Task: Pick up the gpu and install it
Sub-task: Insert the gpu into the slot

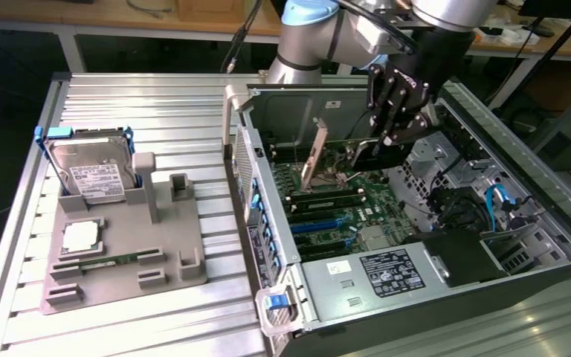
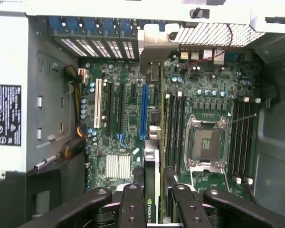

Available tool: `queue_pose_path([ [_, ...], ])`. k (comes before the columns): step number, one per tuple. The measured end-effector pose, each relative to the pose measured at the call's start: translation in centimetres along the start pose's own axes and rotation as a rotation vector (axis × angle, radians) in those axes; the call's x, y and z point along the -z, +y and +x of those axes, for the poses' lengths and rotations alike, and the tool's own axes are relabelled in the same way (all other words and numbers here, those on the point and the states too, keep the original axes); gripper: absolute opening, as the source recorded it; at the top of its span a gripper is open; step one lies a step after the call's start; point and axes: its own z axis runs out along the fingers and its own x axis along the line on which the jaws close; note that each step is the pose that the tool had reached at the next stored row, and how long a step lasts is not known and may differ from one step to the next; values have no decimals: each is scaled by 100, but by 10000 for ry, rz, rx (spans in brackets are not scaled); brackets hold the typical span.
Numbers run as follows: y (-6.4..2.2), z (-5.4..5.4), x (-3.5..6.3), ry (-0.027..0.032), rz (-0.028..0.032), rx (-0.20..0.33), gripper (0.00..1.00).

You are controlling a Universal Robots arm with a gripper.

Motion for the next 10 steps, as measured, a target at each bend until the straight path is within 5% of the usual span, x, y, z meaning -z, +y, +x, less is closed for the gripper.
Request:
queue_pose_path([
  [5, 136, -9, -92, 1, 0, -1, 27],
  [10, 145, -4, -182, -1, 0, -29, 27],
])
